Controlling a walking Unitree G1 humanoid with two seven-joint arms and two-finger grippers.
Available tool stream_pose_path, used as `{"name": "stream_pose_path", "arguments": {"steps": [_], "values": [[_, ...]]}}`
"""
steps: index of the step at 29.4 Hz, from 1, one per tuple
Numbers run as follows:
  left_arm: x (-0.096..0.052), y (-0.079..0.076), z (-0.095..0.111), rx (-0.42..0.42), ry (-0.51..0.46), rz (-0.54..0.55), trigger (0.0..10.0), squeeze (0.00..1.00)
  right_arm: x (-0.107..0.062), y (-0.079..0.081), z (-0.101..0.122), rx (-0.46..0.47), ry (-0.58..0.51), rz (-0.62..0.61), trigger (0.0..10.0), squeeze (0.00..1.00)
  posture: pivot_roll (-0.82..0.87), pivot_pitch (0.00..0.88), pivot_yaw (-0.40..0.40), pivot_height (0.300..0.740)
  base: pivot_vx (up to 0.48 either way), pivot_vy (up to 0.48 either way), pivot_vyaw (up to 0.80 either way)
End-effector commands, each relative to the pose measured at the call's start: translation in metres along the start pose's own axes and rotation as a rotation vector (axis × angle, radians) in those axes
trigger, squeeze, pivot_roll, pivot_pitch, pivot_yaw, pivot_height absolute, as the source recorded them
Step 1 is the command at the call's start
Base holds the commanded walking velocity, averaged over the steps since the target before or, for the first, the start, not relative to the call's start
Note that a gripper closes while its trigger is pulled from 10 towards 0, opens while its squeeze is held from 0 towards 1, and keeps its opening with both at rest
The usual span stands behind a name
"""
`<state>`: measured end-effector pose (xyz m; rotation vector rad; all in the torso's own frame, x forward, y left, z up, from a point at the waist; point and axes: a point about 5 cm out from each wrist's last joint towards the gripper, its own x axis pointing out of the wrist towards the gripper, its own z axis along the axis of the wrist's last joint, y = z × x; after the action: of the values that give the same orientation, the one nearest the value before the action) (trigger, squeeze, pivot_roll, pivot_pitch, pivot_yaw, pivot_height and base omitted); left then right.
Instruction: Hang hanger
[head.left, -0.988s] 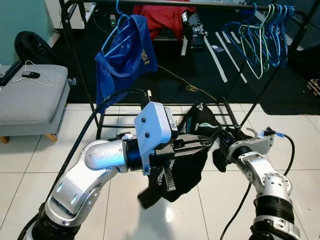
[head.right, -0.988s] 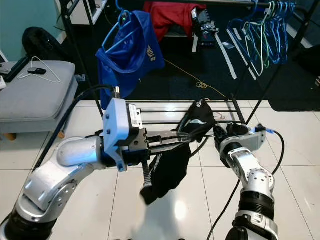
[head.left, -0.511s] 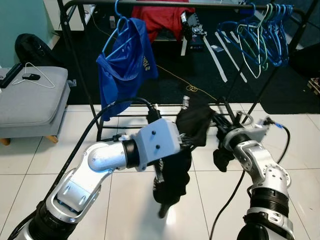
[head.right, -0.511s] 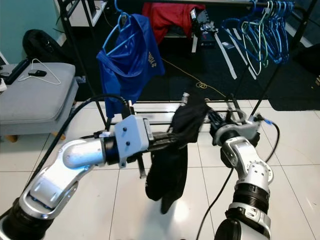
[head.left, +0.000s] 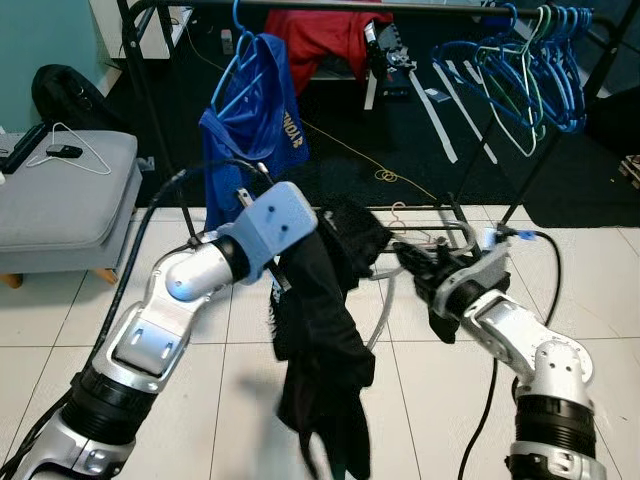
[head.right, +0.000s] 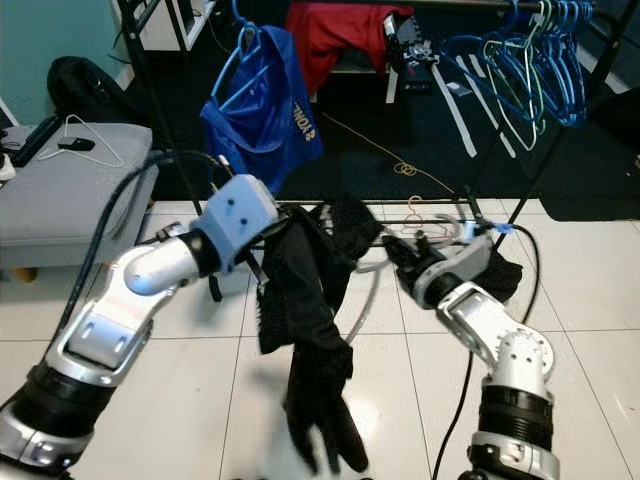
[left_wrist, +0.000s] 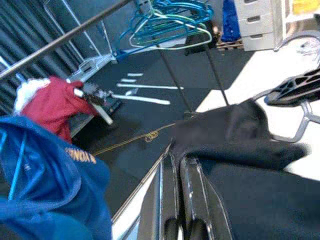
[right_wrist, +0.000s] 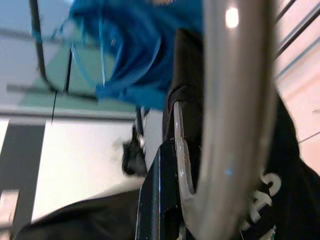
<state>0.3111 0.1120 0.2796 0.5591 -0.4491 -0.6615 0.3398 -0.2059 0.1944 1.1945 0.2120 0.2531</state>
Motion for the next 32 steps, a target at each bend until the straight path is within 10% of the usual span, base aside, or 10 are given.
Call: {"name": "stream_pose_path", "arguments": {"steps": [1,7,19,32], "values": [[-0.006,-0.002,0.007,-0.035,-0.072,-0.033,10.0,0.00,-0.004,-0.004,0.011,0.024,-0.054,-0.023,10.0,0.00,-0.03,0.263,-0.010,0.740,0.000,0.000,0.00],[-0.026,-0.017,0.009,-0.150,-0.143,-0.183,10.0,0.00,-0.009,0.000,0.028,0.082,-0.149,0.001,10.0,0.00,-0.03,0.268,-0.013,0.740,0.000,0.000,0.00],[-0.048,-0.001,-0.043,0.016,0.124,-0.150,10.0,0.00,-0.016,0.035,0.038,0.169,-0.172,0.242,10.0,0.00,-0.04,0.276,-0.007,0.740,0.000,0.000,0.00],[-0.058,0.010,-0.023,-0.097,0.004,-0.157,10.0,0.00,-0.018,0.009,0.062,-0.042,-0.334,-0.049,10.0,0.00,-0.04,0.278,-0.019,0.740,0.000,0.000,0.00]]}}
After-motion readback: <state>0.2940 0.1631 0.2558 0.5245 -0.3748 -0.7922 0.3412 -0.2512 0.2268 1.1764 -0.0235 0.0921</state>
